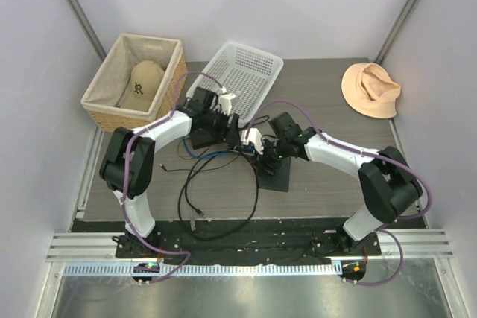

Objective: Pull the plug from the switch port

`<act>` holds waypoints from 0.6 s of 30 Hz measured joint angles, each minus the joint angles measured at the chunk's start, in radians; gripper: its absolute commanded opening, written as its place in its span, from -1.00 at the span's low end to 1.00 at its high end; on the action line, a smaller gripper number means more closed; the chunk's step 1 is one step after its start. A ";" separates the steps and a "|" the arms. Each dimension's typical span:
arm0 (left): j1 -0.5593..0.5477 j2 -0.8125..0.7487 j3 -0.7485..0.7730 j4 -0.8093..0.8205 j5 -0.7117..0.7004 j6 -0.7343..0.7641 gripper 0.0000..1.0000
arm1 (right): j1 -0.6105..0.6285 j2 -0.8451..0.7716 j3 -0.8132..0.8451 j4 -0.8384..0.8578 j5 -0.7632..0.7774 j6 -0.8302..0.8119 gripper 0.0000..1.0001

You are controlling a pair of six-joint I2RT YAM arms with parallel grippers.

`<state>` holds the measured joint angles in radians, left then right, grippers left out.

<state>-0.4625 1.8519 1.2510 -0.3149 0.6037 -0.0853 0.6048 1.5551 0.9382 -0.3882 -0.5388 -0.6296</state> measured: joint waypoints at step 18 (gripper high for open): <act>0.041 -0.188 -0.103 0.027 0.018 -0.091 0.22 | 0.056 0.142 0.107 -0.142 0.043 -0.237 -0.12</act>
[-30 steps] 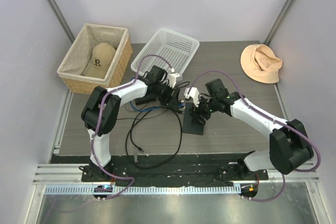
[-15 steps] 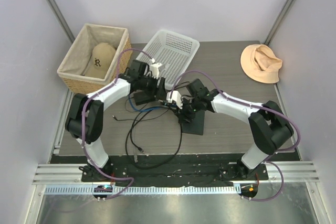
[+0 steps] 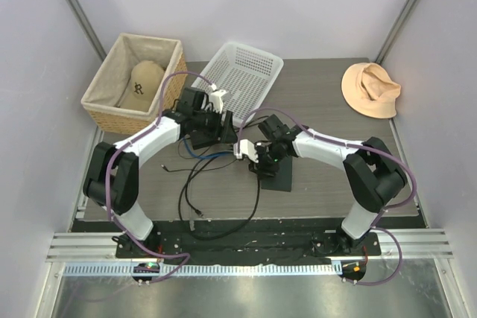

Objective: Pull the plug from the switch port

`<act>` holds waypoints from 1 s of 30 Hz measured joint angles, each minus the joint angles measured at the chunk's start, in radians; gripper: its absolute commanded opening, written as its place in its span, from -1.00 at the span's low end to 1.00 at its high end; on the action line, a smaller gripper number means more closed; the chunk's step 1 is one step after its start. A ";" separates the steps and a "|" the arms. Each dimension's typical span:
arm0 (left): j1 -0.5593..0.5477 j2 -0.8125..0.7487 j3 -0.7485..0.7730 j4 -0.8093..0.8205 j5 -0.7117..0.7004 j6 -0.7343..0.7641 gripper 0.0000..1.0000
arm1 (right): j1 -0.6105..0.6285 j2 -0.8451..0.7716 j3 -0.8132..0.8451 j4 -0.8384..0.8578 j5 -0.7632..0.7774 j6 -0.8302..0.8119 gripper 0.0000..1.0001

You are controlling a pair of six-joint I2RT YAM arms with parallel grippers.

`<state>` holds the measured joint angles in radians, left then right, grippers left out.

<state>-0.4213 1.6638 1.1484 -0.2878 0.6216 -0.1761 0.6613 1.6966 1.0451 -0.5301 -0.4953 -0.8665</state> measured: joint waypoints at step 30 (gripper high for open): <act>-0.024 0.016 -0.027 -0.014 0.013 0.011 0.25 | -0.140 -0.041 0.021 -0.108 0.029 0.169 0.30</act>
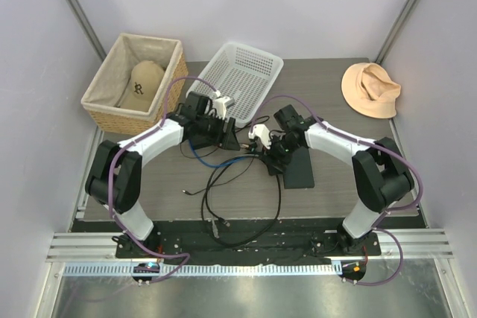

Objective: Pull the plug from the switch port

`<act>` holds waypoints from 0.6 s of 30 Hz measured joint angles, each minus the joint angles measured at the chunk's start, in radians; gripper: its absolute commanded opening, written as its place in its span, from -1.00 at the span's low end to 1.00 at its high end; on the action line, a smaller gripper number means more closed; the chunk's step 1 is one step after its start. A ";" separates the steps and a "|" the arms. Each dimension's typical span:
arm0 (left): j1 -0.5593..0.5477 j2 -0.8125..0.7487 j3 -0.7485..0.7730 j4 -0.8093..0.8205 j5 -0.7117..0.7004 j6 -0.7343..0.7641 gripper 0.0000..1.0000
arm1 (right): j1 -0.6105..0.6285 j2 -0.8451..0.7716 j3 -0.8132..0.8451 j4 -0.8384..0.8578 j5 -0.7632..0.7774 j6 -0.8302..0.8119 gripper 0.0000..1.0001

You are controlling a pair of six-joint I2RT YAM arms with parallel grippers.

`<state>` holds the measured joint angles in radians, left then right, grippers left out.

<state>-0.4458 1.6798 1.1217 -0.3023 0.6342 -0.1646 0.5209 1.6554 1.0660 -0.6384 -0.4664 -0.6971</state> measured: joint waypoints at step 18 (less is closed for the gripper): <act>0.015 -0.052 0.000 -0.056 -0.066 0.078 0.29 | 0.040 0.076 0.058 0.053 0.061 0.107 -0.79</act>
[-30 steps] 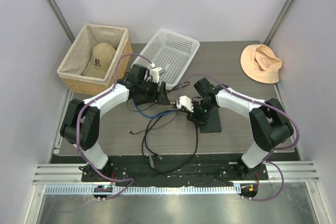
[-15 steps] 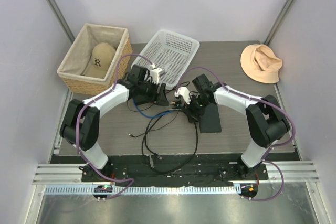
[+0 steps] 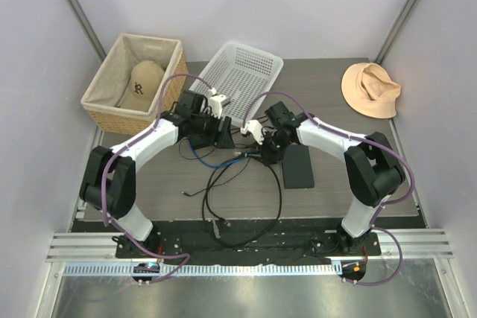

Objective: Pull the plug from the switch port

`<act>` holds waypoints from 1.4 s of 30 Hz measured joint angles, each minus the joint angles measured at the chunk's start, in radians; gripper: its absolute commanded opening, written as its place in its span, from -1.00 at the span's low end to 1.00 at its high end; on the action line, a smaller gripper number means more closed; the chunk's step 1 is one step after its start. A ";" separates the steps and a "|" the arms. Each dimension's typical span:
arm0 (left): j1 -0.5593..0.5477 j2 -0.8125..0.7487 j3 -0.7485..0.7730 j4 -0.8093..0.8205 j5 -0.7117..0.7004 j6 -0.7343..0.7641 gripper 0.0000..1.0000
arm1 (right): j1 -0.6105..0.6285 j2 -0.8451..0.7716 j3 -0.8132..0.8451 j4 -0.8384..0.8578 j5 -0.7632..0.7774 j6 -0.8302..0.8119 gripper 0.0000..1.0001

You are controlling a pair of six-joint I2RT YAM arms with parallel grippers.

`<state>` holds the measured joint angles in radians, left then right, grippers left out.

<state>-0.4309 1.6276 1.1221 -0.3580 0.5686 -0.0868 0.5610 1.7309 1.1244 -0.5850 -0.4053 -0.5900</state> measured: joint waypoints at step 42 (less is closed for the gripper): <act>-0.016 -0.115 0.137 -0.076 0.115 0.058 0.28 | -0.171 -0.001 0.276 0.098 0.158 0.358 0.11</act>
<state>-0.4465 1.5124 1.2587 -0.4335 0.6838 -0.0288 0.3897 1.7302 1.4006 -0.4873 -0.2478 -0.2317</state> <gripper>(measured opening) 0.640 0.551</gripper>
